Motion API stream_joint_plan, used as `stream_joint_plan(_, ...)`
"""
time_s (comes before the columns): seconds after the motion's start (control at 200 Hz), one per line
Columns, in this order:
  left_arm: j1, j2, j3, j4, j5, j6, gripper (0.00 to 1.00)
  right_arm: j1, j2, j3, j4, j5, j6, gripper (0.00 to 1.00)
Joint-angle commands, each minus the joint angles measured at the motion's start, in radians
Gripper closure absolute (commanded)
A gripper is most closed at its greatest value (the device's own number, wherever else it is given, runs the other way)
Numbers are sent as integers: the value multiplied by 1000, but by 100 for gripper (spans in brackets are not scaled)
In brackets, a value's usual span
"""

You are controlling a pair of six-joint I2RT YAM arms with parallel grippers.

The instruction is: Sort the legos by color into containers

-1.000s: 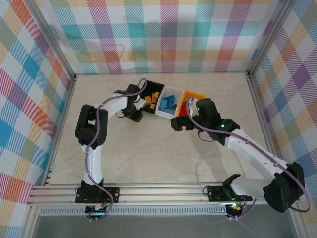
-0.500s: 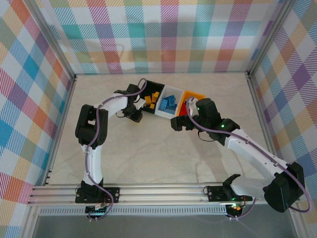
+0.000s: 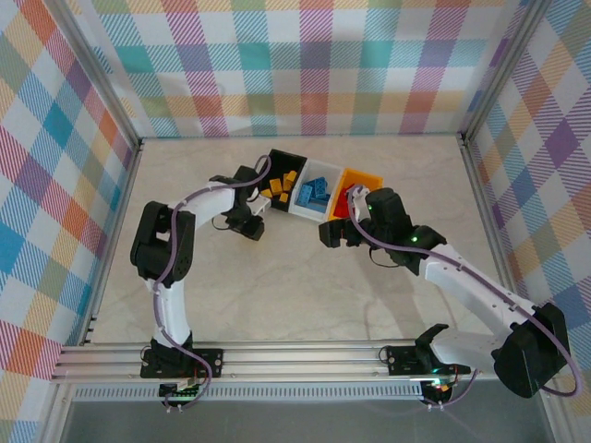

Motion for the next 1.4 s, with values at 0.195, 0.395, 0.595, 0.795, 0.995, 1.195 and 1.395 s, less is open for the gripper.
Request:
stream_joint_plan(0.195,-34,-169,-112,-22,82,-76,79,-4,-29,-58,49,26,96,0)
stream_joint_plan(0.395,-34,-276,-183,-8,126,-131,79,-3,-21,-78,64,33,123,0)
stream_joint_plan(0.595,-34,-393,-234,15,174,-202,79,-2,7,-80,80,18,151,0)
stream_joint_plan(0.795,-34,-482,-251,28,198,-265,78,-3,38,-70,93,-1,161,0)
stream_joint_plan(0.995,-34,-539,-236,32,216,-315,78,-4,48,-74,96,-22,162,0)
stream_joint_plan(1.195,-34,-555,-179,32,217,-348,78,-4,19,-92,81,-11,146,0)
stream_joint_plan(1.395,-34,-528,-86,40,220,-379,78,-3,-8,-110,65,5,132,0)
